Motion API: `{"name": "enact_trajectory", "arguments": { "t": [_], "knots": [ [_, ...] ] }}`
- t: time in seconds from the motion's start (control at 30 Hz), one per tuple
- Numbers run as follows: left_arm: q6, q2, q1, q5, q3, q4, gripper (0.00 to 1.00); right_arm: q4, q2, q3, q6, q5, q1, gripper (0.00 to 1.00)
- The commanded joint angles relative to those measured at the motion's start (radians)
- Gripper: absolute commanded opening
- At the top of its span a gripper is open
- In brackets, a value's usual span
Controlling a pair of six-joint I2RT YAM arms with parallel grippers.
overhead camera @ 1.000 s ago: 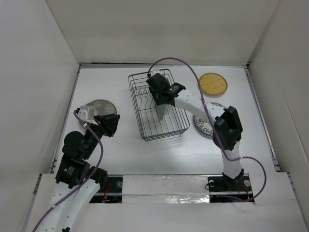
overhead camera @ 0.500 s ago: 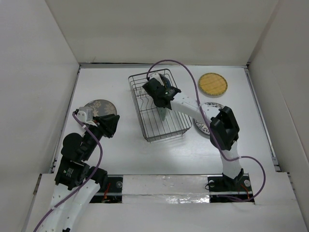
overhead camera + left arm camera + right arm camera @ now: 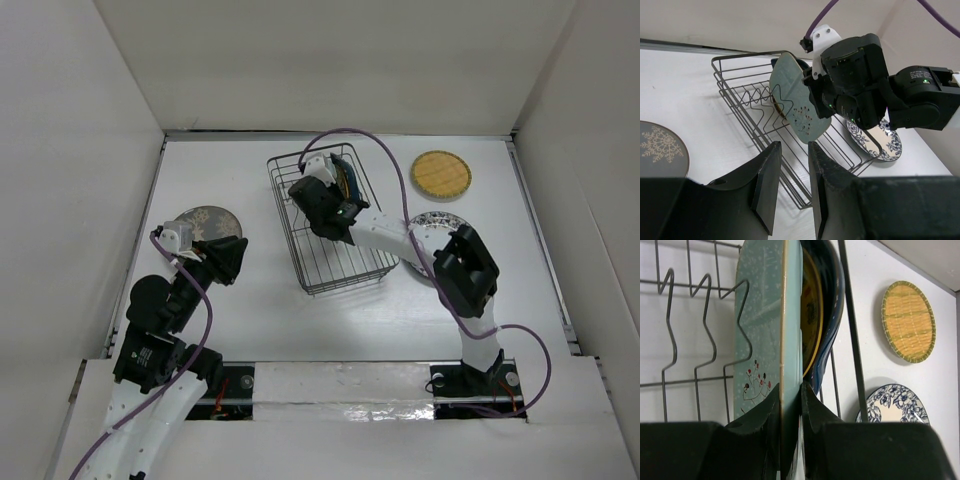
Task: Load the plates into the dish rack
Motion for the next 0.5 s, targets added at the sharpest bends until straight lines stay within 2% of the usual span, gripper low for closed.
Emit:
{"name": "enact_trajectory", "arguments": {
  "t": [0.0,0.07,0.1,0.23,0.47],
  "knots": [
    [0.001,-0.002,-0.005,0.013,-0.004,0.035,0.25,0.164,-0.020,0.085,-0.034,0.120,-0.018,0.00],
    [0.000,-0.005,-0.005,0.013,-0.004,0.036,0.25,0.158,-0.003,0.107,-0.053,0.114,-0.028,0.00],
    [0.000,-0.004,-0.005,0.013,-0.004,0.035,0.25,0.166,0.002,0.113,-0.057,0.062,-0.038,0.00],
    [-0.002,-0.007,-0.005,0.010,-0.006,0.036,0.25,0.073,0.044,0.182,-0.056,0.006,-0.050,0.00],
    [-0.002,-0.001,-0.005,0.012,-0.006,0.038,0.25,0.042,0.074,0.171,-0.037,-0.084,-0.079,0.00]
  ]
}}
